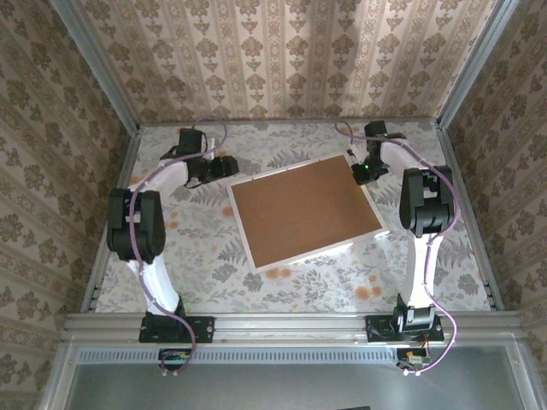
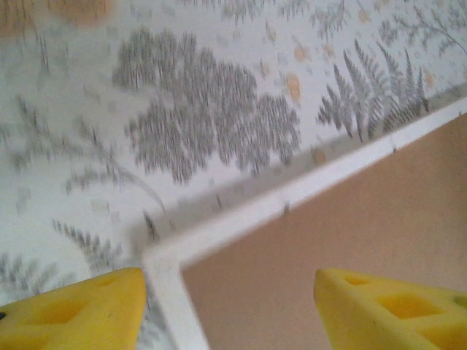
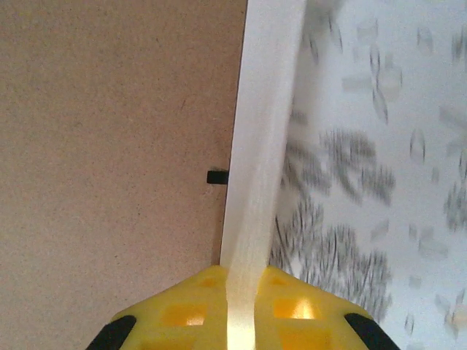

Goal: Put the photo into the frame

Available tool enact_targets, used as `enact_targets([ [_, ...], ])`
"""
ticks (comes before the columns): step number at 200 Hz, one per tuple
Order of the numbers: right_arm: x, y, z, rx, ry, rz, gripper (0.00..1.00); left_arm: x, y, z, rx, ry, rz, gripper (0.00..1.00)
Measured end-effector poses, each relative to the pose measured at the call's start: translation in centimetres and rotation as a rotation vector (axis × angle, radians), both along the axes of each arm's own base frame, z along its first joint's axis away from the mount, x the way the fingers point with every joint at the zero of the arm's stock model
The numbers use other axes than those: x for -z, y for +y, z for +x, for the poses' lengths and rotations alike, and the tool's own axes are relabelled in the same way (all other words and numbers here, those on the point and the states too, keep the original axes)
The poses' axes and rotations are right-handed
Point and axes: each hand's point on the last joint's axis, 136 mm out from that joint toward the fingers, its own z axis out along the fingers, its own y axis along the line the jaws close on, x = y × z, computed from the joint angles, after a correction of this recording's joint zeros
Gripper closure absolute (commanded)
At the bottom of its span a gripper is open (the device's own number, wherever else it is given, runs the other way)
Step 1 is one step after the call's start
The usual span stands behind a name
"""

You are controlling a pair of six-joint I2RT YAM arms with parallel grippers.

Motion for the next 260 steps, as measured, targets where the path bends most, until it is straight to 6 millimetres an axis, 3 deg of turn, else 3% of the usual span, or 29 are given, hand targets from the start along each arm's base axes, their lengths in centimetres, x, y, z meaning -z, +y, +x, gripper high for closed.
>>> enact_targets([
  [20, -0.2, 2.0, 2.8, -0.061, -0.062, -0.001, 0.68, 1.4, -0.6, 1.8, 0.043, 0.011, 0.037, 0.28],
  [36, -0.6, 3.7, 5.0, -0.069, -0.115, 0.011, 0.52, 3.5, -0.9, 1.7, 0.071, 0.058, 0.064, 0.28],
  [61, -3.6, 5.7, 7.5, -0.001, -0.201, 0.062, 0.4, 6.6, -1.0, 0.2, 0.109, 0.154, 0.103, 0.29],
  [81, -6.4, 5.4, 7.7, 0.128, -0.245, 0.127, 0.33, 6.1, -0.9, 0.4, 0.122, 0.154, 0.103, 0.31],
  [99, -7.7, 4.6, 5.0, 0.263, -0.226, 0.197, 0.23, 5.9, -1.0, 0.2, 0.131, 0.161, 0.092, 0.34],
  [119, -8.7, 3.4, -1.2, 0.4, -0.182, 0.252, 0.16, 6.2, -1.3, -0.4, 0.146, 0.182, 0.071, 0.35],
  [148, -8.4, 2.2, -9.8, 0.544, -0.1, 0.265, 0.12, 6.6, -1.4, -0.9, 0.154, 0.179, 0.043, 0.38],
  [178, -6.4, 1.8, -15.0, 0.663, -0.029, 0.292, 0.11, 6.6, -1.4, -1.2, 0.149, 0.152, 0.026, 0.4],
  [209, -2.2, 2.3, -17.2, 0.742, 0.091, 0.312, 0.12, 6.6, -1.4, -1.3, 0.14, 0.133, 0.006, 0.42],
  [231, -0.3, 3.6, -16.2, 0.761, 0.134, 0.379, 0.13, 6.6, -1.5, -1.8, 0.132, 0.125, -0.018, 0.42],
  [260, 0.6, 4.4, -14.9, 0.76, 0.158, 0.417, 0.15, 6.6, -1.7, -3.3, 0.122, 0.128, -0.06, 0.43],
])
